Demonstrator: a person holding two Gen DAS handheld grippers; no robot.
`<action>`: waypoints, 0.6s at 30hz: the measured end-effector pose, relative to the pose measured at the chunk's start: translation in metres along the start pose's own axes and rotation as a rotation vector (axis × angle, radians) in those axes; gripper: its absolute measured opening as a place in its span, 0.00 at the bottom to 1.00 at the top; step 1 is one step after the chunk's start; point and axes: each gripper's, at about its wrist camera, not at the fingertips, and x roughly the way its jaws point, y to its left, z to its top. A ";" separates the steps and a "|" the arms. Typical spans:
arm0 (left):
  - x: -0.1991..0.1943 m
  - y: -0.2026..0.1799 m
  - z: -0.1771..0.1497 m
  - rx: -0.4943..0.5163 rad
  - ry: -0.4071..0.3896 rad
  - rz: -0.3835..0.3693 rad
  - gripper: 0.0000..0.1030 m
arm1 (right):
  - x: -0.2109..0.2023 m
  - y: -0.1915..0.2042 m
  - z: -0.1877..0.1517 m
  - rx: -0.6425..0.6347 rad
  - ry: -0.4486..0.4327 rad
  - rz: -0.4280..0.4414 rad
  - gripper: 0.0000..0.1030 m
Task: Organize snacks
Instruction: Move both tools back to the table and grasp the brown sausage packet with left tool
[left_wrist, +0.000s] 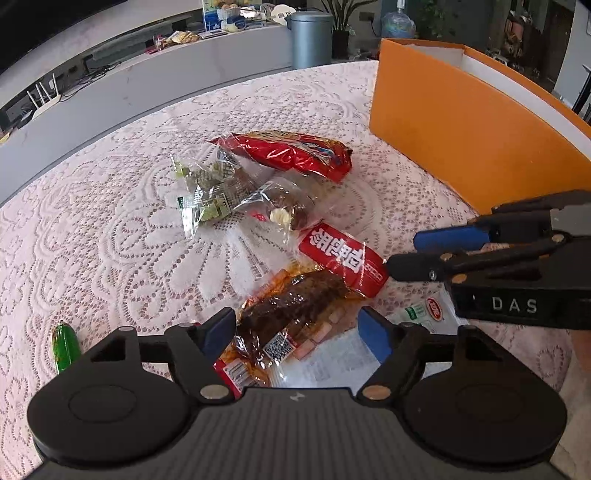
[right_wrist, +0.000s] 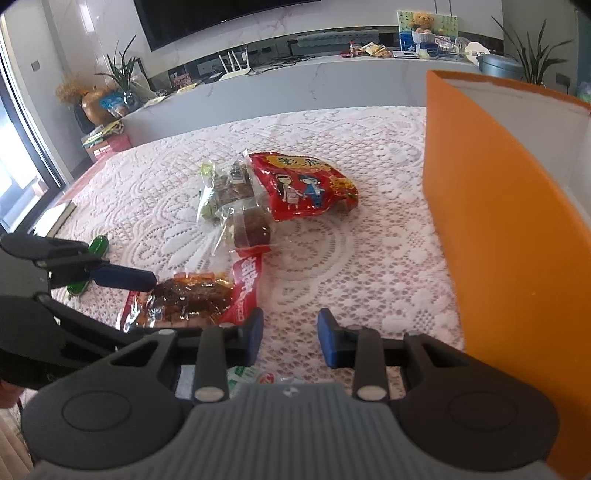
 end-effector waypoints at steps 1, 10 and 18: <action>0.001 0.001 0.001 -0.002 -0.004 -0.002 0.87 | 0.002 0.000 0.000 0.004 0.001 0.005 0.30; 0.009 -0.006 0.000 0.071 -0.012 0.027 0.85 | 0.006 -0.001 0.000 0.042 -0.031 0.035 0.30; 0.004 -0.010 0.002 0.076 -0.012 0.046 0.68 | 0.003 -0.005 -0.002 0.056 -0.034 -0.011 0.30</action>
